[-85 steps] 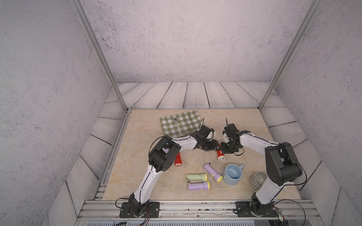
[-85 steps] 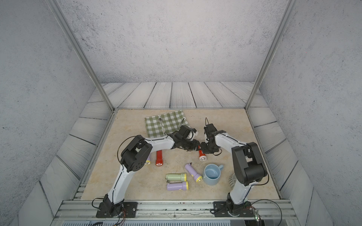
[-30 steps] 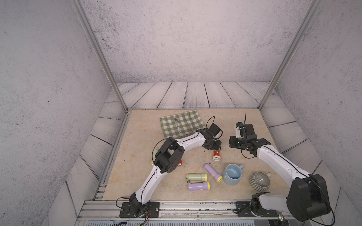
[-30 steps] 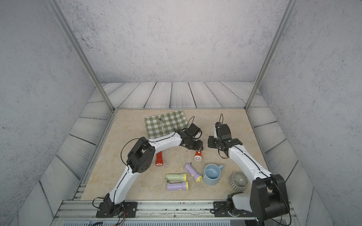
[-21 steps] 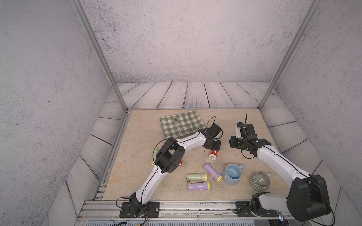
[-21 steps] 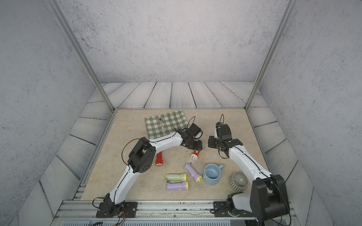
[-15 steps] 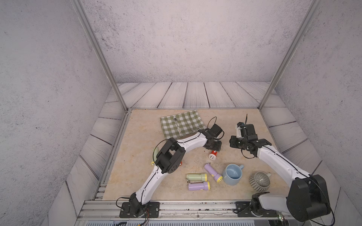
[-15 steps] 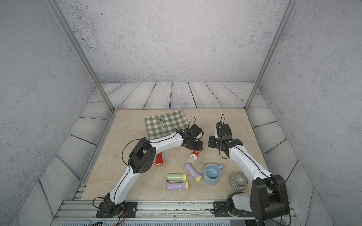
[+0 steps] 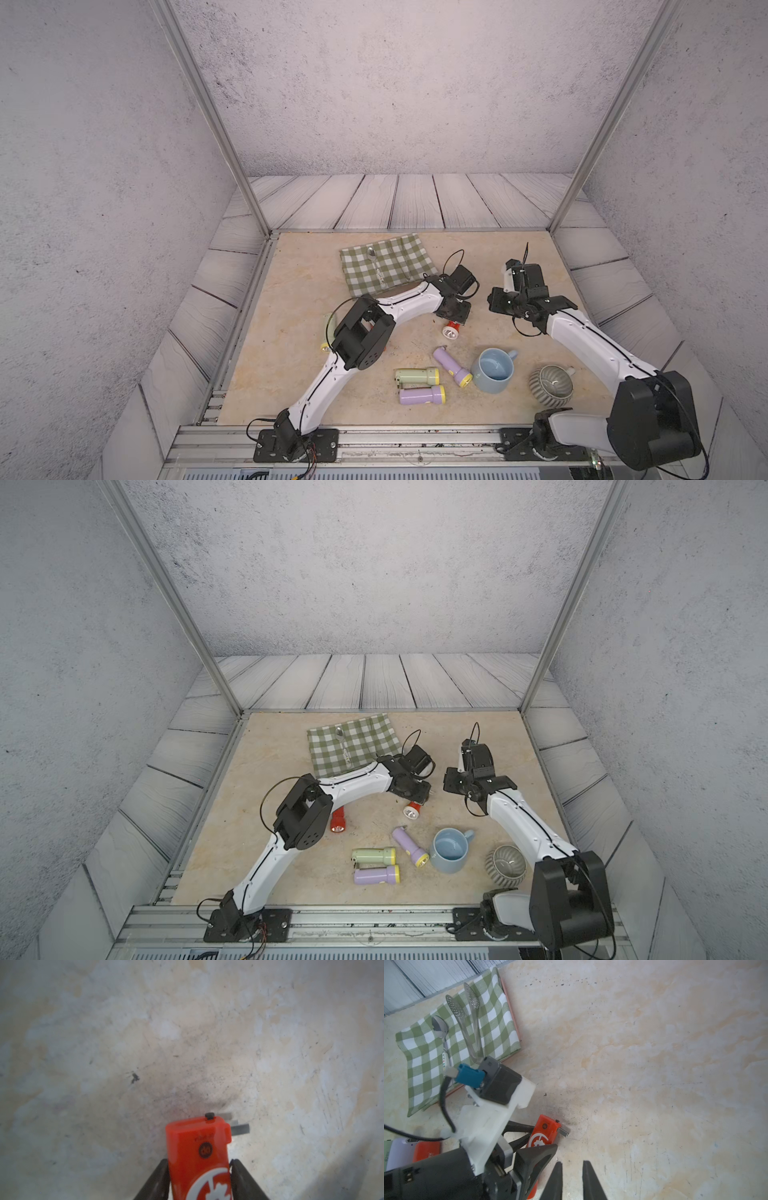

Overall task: Close the plug at the bottom of the flashlight
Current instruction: Pick up the flashlight from the center of the board.

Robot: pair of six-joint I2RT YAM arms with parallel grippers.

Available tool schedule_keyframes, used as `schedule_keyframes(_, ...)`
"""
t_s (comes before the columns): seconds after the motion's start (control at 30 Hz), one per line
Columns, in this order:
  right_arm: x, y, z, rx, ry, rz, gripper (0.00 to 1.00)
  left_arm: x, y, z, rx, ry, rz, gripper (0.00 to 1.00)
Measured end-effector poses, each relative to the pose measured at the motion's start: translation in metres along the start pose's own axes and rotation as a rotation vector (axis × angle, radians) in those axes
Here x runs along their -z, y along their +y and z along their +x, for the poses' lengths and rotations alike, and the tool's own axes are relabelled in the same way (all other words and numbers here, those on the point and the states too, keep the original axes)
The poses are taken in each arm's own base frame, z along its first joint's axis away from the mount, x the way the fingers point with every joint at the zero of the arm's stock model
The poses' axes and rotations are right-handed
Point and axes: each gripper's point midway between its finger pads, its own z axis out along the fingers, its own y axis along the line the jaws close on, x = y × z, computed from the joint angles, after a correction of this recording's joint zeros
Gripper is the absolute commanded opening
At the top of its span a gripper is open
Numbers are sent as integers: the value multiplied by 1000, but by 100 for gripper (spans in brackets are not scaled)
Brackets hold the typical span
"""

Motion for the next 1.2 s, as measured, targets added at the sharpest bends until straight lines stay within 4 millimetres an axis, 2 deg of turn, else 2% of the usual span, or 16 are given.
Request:
schedule_keyframes(0.3, -1, -3, 1, -15, -4, -3, 24, 0, 1, 2, -34, -36, 2, 30)
schedule_keyframes(0.47, -1, -2, -2, -28, -13, -17, 25, 10, 7, 13, -62, -59, 12, 20)
schedule_keyframes(0.57, 1, 0, -3, -32, -24, -34, 30, 21, 11, 22, -84, -74, 16, 18)
schedule_keyframes(0.63, 4, 3, -5, -32, -42, -50, 31, 34, 13, 25, -96, -98, 34, 17)
schedule_keyframes(0.73, 11, 8, -10, -30, -72, -83, 35, 67, 13, 21, -110, -178, 97, 14)
schedule_keyframes(0.87, 17, 21, -20, -23, -111, -147, 49, 133, 15, 3, -138, -363, 200, 13)
schedule_keyframes(1.0, 18, 29, -24, -27, -120, -195, 52, 194, 20, -12, -179, -552, 273, 12)
schedule_keyframes(1.1, 15, 36, -25, -34, -114, -233, 51, 221, 25, -12, -214, -638, 319, 9)
schedule_keyframes(1.2, 12, 42, -23, -29, -91, -242, 51, 231, 30, -3, -250, -671, 353, 5)
